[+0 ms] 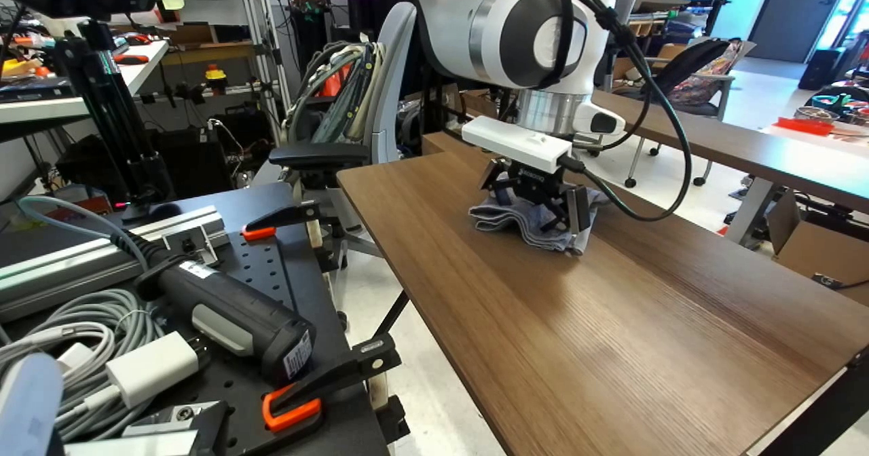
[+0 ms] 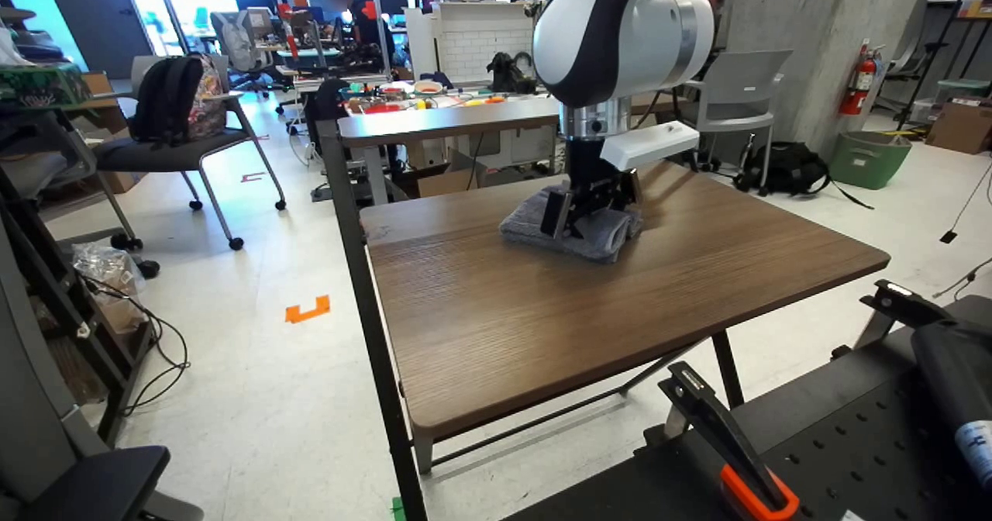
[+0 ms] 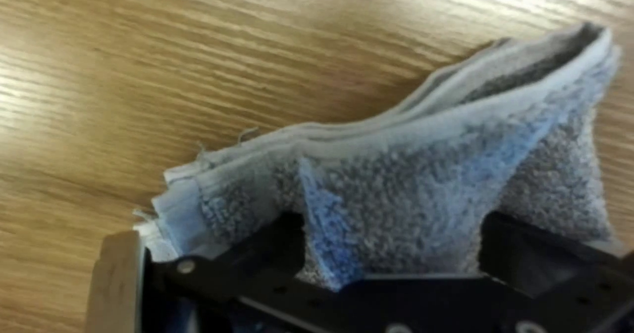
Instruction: Move the towel to the left
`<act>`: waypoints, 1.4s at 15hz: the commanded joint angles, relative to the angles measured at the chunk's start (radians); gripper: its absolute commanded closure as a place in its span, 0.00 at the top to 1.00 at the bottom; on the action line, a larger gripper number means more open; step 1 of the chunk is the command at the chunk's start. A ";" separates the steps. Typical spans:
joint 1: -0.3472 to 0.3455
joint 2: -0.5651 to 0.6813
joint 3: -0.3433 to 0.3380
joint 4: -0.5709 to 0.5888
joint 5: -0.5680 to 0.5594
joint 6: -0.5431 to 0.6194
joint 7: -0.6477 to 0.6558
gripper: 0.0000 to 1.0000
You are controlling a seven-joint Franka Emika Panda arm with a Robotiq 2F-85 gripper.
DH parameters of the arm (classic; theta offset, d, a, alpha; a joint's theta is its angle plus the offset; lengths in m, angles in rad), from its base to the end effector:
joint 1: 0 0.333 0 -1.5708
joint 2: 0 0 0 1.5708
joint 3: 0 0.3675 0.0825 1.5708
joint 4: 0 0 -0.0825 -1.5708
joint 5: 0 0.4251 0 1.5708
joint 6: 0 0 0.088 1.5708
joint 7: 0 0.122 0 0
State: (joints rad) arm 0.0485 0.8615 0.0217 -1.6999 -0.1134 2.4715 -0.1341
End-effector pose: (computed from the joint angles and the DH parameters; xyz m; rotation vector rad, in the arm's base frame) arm 0.7098 0.0481 0.0702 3.0594 0.4460 -0.1402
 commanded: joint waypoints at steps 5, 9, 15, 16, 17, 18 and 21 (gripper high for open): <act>0.085 0.056 0.005 0.043 -0.057 -0.085 0.010 1.00; 0.103 0.008 -0.004 0.002 -0.068 -0.078 0.039 1.00; 0.116 -0.136 0.007 -0.143 -0.060 -0.022 0.100 1.00; 0.111 -0.161 0.015 -0.170 -0.054 -0.021 0.093 1.00; 0.108 -0.181 0.018 -0.192 -0.054 -0.014 0.088 1.00; 0.107 -0.192 0.020 -0.205 -0.055 -0.015 0.087 1.00; 0.108 -0.159 0.017 -0.157 -0.059 -0.047 0.080 1.00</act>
State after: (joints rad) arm 0.1607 0.7016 0.0344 -1.8594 -0.1681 2.4264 -0.0570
